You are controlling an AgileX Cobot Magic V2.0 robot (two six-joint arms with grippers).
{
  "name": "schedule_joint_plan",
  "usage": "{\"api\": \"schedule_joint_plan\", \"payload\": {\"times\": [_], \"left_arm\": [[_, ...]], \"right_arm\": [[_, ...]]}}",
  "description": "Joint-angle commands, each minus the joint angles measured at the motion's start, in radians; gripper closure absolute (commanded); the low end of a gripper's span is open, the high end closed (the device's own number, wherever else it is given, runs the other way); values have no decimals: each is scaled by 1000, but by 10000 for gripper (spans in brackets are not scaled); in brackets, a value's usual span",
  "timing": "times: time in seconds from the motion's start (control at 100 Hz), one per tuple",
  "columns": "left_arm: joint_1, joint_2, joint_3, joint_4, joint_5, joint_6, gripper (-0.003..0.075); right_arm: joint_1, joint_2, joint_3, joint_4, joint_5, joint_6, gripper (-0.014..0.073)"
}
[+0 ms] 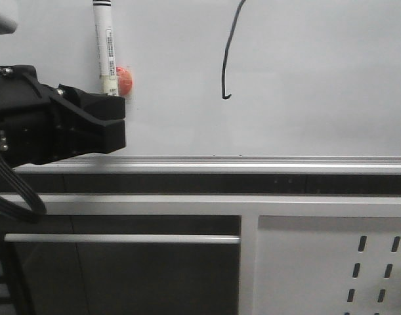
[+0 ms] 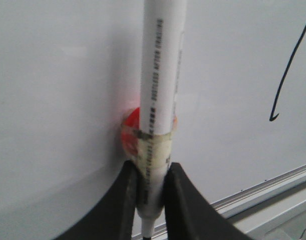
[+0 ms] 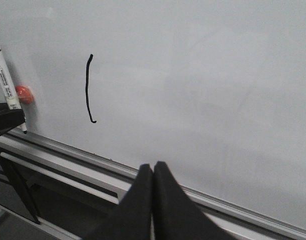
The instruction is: Write number 1 on whiteboard
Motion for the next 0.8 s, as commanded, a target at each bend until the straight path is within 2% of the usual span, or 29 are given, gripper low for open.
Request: {"api": "schedule_joint_plan", "payload": {"times": [0.0, 0.29, 0.36, 0.58, 0.79], "left_arm": [[6, -27, -19, -7, -218, -9, 738], [4, -27, -19, -3, -218, 0, 720], [4, -27, -19, -2, -218, 0, 680], [4, -27, -19, -2, -218, 0, 486], [2, -27, -19, -2, -218, 0, 389]], "right_arm": [[-5, 5, -23, -17, -2, -6, 669], [-5, 5, -23, -17, -2, -6, 669], [-5, 5, -23, -17, -2, -6, 669], [-5, 5, -23, -17, -2, -6, 669], [-5, 5, -23, -17, -2, -6, 669]]}}
